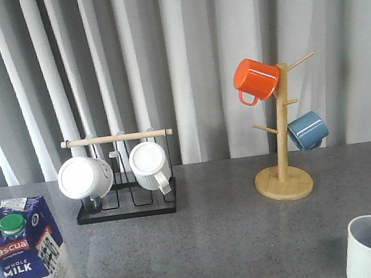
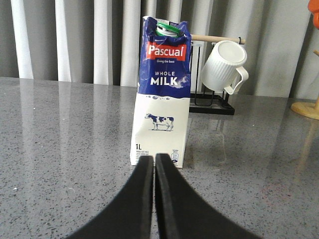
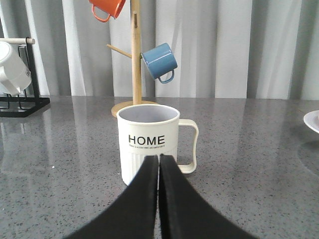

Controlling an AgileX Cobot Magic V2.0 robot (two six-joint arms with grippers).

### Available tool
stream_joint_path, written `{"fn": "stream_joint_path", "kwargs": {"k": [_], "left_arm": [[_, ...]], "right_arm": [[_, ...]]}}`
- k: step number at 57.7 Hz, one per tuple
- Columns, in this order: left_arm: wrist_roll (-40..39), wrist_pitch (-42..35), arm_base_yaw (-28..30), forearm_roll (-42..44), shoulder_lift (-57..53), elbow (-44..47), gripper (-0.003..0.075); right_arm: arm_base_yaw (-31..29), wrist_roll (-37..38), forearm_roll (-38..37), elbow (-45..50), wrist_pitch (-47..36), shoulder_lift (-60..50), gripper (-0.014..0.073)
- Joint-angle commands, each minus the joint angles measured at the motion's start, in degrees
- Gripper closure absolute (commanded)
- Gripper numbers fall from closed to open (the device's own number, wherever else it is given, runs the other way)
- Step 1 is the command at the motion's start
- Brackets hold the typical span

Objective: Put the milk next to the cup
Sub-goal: 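Move the right gripper toward the handle of the white HOME mug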

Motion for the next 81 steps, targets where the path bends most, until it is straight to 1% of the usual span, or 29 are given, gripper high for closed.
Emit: {"fn": "stream_joint_path", "kwargs": {"k": [1, 55, 60, 64, 67, 71, 74, 77, 81], "left_arm": [[-0.37, -4.13, 0.12, -0.39, -0.56, -0.82, 0.0726], [-0.21, -4.13, 0.12, -0.24, -0.56, -1.04, 0.0726], [2.27, -6.97, 0.17, 1.36, -0.56, -1.04, 0.0726], [2.45, -10.84, 0.17, 0.97, -0.56, -1.52, 0.0726], [2.34, -12.5, 0.17, 0.83, -0.56, -2.8, 0.0726], [2.64, -13.14, 0.17, 1.03, -0.4, -6.63, 0.0726], [3.71, -14.03, 0.17, 1.08, 0.95, -9.44, 0.0726], [5.68, -14.95, 0.17, 1.08, 3.51, -13.07, 0.0726], [8.74, -15.4, 0.17, 1.08, 10.16, -18.17, 0.0726]], "right_arm": [[-0.49, -0.14, -0.41, 0.52, -4.35, -0.69, 0.06], [-0.49, -0.14, -0.37, 0.52, -4.79, -0.69, 0.06], [-0.49, -0.13, -0.52, 0.42, -5.02, -0.69, 0.06], [-0.43, 2.19, 1.66, 0.36, -8.1, -0.69, 0.06], [-0.32, 4.25, 3.9, -0.24, -13.26, -0.69, 0.06], [-0.32, 3.66, 3.95, -1.88, -18.17, -0.33, 0.06], [-0.38, 0.89, 3.96, -4.13, -19.98, 1.4, 0.06], [-0.38, -2.64, 4.25, -6.68, -20.09, 4.32, 0.06], [-0.32, -6.44, 5.89, -11.07, -20.34, 10.78, 0.06]]}}
